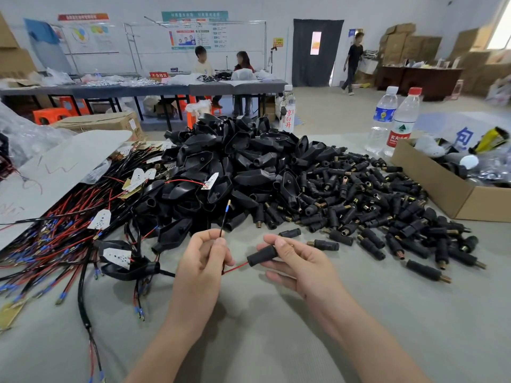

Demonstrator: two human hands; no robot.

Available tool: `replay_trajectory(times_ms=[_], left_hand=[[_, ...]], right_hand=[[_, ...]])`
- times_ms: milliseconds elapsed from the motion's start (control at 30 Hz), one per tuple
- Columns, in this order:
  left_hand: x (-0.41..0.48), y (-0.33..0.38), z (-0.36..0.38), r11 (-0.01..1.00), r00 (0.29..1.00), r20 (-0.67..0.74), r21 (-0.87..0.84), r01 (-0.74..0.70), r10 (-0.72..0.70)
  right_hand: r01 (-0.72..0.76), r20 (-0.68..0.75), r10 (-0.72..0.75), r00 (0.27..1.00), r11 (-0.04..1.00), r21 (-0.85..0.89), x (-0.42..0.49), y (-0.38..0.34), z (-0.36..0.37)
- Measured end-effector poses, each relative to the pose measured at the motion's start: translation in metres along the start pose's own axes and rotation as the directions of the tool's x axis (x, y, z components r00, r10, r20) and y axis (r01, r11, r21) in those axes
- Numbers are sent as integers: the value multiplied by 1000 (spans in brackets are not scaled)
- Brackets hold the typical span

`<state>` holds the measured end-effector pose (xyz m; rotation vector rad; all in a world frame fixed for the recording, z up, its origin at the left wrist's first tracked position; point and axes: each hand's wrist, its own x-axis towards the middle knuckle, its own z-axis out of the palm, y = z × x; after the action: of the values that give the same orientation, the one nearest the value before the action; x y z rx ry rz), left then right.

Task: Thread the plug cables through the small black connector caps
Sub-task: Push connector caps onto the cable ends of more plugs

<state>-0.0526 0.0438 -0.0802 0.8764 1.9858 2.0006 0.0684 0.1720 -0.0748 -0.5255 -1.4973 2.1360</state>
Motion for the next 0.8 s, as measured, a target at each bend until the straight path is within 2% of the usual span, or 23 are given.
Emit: replay_trajectory(times_ms=[200, 367, 467, 800], left_hand=[[0, -1, 2, 1000, 999, 28, 14, -18, 18], [-2, 1, -1, 1000, 997, 75, 11, -27, 26], [-3, 3, -1, 998, 991, 115, 12, -64, 62], [-1, 1, -2, 996, 983, 164, 1, -85, 84]], right_hand=[[44, -43, -49, 998, 994, -102, 3, -1, -10], [160, -140, -218, 966, 926, -343, 5, -3, -17], [166, -192, -233, 953, 935, -314, 6, -6, -19], [85, -212, -121, 970, 982, -170, 6, -5, -18]])
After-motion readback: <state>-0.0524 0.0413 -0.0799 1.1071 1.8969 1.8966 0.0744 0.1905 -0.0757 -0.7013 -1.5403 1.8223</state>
